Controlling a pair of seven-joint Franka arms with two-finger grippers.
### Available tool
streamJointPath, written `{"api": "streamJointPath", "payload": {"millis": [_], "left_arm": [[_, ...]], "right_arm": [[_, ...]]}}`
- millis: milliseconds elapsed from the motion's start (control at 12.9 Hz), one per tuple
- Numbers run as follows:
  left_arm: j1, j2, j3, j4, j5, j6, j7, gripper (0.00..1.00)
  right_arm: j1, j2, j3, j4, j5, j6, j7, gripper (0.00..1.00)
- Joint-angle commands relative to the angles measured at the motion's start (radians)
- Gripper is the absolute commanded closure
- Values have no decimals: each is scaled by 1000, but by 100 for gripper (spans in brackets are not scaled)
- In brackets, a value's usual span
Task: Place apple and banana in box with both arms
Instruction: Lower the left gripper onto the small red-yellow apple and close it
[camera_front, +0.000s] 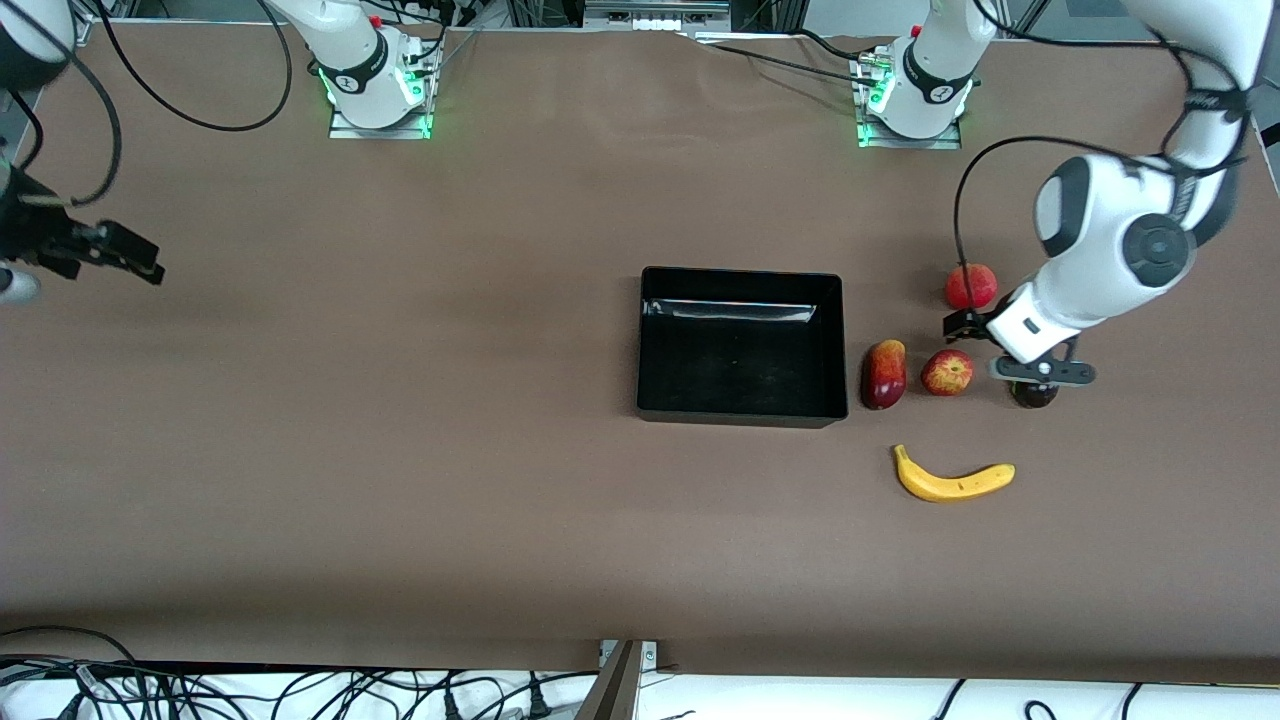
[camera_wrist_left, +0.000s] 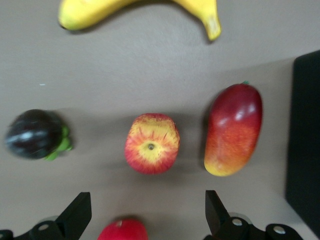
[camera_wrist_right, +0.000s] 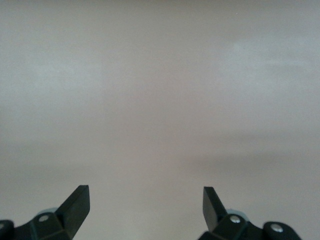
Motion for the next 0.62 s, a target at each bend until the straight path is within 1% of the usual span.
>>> {"api": "streamJointPath", "payload": {"millis": [0,77,232,309,541], "left_arm": [[6,44,-1,-26,21,67,100,0],[6,62,-1,-28,21,92,111,0],[6,107,-1,-28,21,156,143,0],[6,122,-1,-26,33,193,164,0],[6,141,-1,-20,96,238,166,0]], "right_arm": [[-16,7,28,-12,-15,-28,1,0],[-16,9,28,-5,-6,-56,15,0],[-13,12,31,-5,4,-62,8,0],[-10,10,31,-5,4,-65,12,0],[-8,6,43,-5,4,-107,5,0]]}}
